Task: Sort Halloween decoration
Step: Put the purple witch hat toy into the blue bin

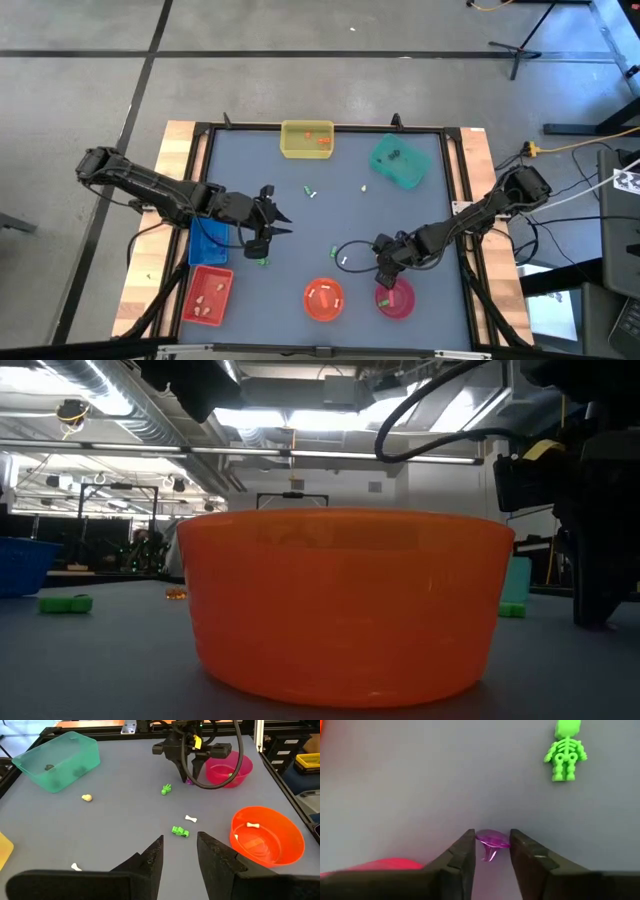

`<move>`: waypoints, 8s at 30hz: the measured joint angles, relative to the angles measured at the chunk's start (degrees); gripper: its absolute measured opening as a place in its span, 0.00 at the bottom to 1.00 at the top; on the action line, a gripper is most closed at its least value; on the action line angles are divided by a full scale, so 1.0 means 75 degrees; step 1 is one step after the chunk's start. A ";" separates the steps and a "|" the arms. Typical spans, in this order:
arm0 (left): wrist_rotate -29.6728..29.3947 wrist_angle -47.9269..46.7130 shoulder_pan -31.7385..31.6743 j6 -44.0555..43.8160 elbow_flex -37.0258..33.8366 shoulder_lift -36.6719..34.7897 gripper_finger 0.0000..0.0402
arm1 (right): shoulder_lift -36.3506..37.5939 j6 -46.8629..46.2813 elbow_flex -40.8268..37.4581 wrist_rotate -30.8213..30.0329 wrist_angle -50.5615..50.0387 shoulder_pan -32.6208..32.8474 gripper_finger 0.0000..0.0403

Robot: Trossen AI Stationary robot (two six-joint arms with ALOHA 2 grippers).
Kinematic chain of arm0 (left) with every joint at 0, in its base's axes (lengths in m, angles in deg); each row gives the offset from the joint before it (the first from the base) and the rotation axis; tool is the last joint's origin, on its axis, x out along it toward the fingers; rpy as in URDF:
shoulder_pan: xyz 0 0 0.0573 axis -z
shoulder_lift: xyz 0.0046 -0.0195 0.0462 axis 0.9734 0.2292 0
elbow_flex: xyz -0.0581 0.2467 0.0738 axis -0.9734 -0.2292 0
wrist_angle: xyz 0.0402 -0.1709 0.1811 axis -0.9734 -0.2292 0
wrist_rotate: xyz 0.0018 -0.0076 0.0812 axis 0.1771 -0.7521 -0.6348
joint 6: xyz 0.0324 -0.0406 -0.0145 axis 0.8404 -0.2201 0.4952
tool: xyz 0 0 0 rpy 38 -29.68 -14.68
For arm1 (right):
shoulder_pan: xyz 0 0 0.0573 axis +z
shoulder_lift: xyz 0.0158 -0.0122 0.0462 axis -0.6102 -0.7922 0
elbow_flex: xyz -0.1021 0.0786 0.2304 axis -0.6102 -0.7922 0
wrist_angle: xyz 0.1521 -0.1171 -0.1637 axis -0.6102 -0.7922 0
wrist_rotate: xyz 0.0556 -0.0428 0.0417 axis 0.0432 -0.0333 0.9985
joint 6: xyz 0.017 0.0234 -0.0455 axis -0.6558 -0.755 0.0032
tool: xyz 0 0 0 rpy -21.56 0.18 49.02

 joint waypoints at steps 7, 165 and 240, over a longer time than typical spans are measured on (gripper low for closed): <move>-0.0002 0.0000 -0.0001 0.0001 0.0000 0.0000 0.26 | 0.0000 0.0000 -0.0003 0.0003 0.0026 0.0000 0.22; -0.3121 0.4327 -0.0375 0.0024 0.0003 0.1310 0.53 | 0.0000 0.5770 0.2489 -0.3707 0.6482 -0.2352 0.24; -0.3195 0.4797 -0.0518 -0.0237 0.0006 0.1332 0.01 | 0.0000 0.5735 0.2492 -0.4042 0.6446 -0.2352 0.24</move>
